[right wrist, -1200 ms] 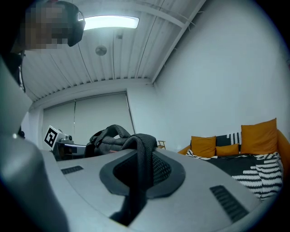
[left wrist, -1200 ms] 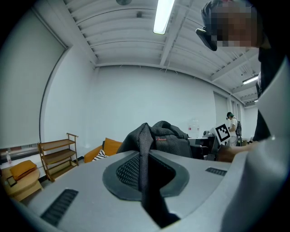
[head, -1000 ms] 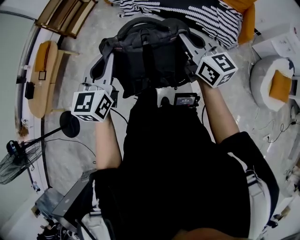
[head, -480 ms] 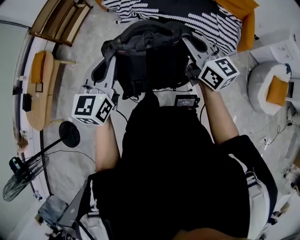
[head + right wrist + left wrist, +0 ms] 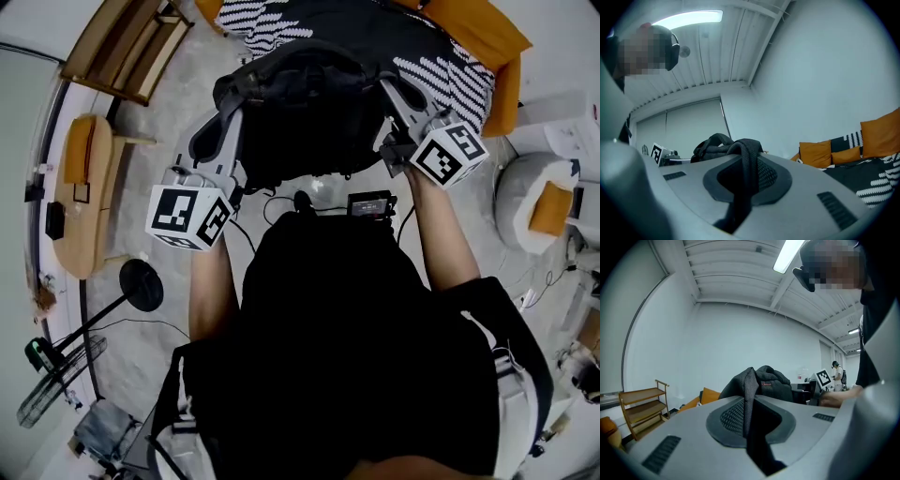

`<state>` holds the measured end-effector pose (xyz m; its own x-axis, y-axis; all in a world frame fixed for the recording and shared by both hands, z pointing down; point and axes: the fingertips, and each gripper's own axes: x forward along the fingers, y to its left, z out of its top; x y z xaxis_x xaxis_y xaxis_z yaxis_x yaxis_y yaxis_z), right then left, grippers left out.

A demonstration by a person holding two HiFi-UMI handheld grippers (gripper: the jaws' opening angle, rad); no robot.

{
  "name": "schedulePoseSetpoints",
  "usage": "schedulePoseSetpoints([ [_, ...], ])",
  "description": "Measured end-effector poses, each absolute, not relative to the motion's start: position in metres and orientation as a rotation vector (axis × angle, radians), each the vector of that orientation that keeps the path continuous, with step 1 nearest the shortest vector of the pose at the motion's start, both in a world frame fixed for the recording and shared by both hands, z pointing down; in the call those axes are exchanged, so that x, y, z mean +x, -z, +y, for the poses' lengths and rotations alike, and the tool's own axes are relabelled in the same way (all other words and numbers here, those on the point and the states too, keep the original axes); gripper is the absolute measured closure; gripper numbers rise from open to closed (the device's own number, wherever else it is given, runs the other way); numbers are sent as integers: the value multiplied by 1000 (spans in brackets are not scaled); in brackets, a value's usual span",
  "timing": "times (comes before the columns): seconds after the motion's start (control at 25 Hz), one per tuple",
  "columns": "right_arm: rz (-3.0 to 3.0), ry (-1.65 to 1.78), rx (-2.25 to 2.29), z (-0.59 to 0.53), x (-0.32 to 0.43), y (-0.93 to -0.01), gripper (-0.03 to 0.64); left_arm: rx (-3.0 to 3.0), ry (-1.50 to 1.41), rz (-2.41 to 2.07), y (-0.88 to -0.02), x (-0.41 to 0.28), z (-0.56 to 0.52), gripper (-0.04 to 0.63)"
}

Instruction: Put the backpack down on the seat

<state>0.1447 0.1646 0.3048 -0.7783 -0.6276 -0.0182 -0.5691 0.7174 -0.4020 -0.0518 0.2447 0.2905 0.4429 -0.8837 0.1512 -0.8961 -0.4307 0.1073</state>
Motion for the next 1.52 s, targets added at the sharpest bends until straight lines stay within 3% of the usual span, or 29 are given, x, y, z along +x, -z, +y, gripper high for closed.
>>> schedulePoseSetpoints([
  [0.76,2771,606,-920,43,95,-318,571,2512,-137,-1606,-300,-101,122,554],
  [1.52,2844,560,-781,-168,67,-315,571,2398,-116,-1683,-302,-123,-73,554],
])
